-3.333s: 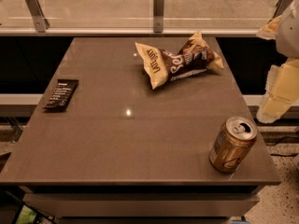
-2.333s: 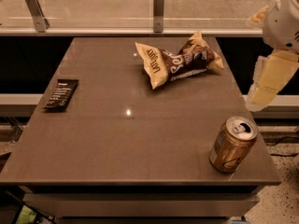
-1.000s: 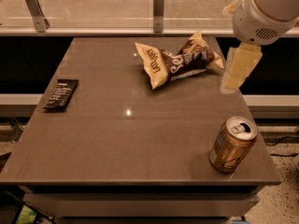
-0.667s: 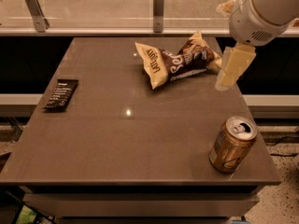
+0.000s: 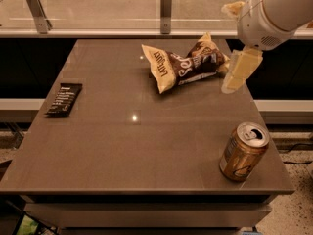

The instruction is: Move brown chip bag near rxbar chocolate

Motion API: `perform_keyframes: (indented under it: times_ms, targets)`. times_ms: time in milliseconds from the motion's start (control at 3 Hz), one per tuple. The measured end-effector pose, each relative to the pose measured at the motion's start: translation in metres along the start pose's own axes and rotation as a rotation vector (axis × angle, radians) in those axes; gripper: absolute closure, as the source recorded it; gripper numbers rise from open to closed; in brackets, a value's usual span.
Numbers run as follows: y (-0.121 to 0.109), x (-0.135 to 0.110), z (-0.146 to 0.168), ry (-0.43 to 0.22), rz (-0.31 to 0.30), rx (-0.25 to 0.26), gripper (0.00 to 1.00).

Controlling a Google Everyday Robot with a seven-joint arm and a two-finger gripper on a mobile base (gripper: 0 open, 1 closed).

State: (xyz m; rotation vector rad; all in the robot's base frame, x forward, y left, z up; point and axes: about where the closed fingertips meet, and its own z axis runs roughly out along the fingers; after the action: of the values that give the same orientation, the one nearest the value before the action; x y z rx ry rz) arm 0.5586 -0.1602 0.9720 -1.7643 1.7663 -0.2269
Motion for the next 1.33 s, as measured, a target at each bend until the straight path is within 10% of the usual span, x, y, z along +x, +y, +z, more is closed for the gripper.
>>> perform_keyframes:
  times_ms: [1333]
  targets:
    - [-0.033, -0.023, 0.035, 0.004, -0.084, 0.072, 0.0]
